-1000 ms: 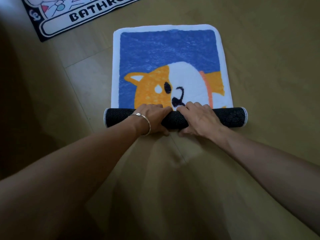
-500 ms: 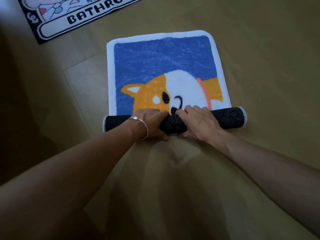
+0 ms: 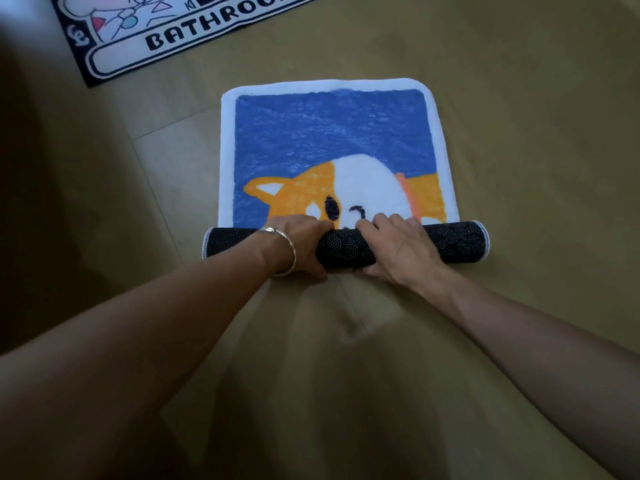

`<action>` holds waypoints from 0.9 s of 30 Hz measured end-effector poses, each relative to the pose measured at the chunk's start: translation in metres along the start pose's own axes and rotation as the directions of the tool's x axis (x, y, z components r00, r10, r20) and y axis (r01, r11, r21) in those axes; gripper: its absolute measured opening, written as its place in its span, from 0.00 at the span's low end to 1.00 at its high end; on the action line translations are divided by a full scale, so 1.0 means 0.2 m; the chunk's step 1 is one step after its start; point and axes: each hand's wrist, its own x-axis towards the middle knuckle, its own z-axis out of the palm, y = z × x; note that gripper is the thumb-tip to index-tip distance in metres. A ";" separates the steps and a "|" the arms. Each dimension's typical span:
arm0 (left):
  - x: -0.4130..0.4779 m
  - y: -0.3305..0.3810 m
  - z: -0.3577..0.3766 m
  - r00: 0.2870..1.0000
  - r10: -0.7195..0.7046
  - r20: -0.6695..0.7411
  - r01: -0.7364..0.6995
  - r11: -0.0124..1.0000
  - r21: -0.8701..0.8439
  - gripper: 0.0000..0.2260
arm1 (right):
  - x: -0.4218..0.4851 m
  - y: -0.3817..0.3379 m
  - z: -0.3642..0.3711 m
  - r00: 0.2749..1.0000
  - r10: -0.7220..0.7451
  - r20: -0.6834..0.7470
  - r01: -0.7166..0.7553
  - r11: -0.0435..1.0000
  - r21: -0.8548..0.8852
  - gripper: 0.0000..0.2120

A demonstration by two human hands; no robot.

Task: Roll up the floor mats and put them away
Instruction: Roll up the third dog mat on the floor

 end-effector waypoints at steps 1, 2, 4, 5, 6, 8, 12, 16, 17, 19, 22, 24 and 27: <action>-0.01 0.01 0.02 1.000 0.003 -0.027 -0.002 0.999 0.052 0.37 | 0.02 0.00 -0.01 1.000 0.001 0.019 -0.001 1.000 0.017 0.28; -0.02 0.02 0.03 0.998 -0.005 -0.055 0.010 0.996 0.094 0.43 | 0.03 0.01 -0.03 0.999 -0.002 0.048 0.000 0.999 0.037 0.27; -0.02 0.03 0.06 0.995 -0.030 -0.099 0.043 0.991 0.127 0.45 | 0.07 0.03 -0.06 0.993 -0.017 0.115 0.007 0.996 0.088 0.26; -0.02 0.02 0.07 0.994 -0.040 -0.106 0.052 0.992 0.114 0.42 | 0.08 0.04 -0.07 0.989 -0.026 0.142 0.010 0.994 0.110 0.26; -0.02 0.02 0.08 0.993 -0.041 -0.111 0.051 0.994 0.095 0.37 | 0.08 0.03 -0.07 0.987 -0.034 0.157 0.014 0.992 0.125 0.26; -0.01 0.02 0.07 0.994 -0.023 -0.108 0.030 0.997 0.070 0.28 | 0.07 0.02 -0.06 0.987 -0.041 0.153 0.022 0.992 0.126 0.30; 0.00 0.02 0.02 1.000 0.000 0.018 0.000 1.000 0.019 0.25 | 0.03 -0.03 -0.04 0.994 -0.061 0.088 0.059 0.998 0.026 0.40; -0.03 0.02 0.07 0.998 0.045 -0.041 -0.043 0.998 0.054 0.36 | 0.03 -0.07 -0.05 0.990 -0.046 0.130 0.036 0.996 0.078 0.29; -0.04 0.01 0.08 0.995 0.054 -0.078 -0.046 0.995 0.094 0.44 | 0.04 -0.06 -0.06 0.984 -0.039 0.172 0.021 0.994 0.105 0.28; -0.05 0.02 0.10 0.989 0.050 -0.142 -0.026 0.986 0.165 0.55 | 0.07 -0.05 -0.09 0.968 -0.034 0.250 -0.011 0.984 0.176 0.26; -0.06 0.05 0.14 0.987 0.016 -0.158 0.010 0.987 0.160 0.49 | 0.06 -0.06 -0.07 0.973 -0.045 0.225 0.005 0.985 0.175 0.30; -0.06 0.06 0.15 0.986 0.000 -0.164 0.025 0.988 0.150 0.37 | 0.03 -0.08 -0.03 0.988 -0.062 0.139 0.050 0.995 0.092 0.42; -0.05 0.05 0.14 0.984 0.007 -0.179 0.014 0.993 0.115 0.30 | 0.00 -0.09 -0.01 0.998 -0.036 0.059 0.034 0.999 0.036 0.47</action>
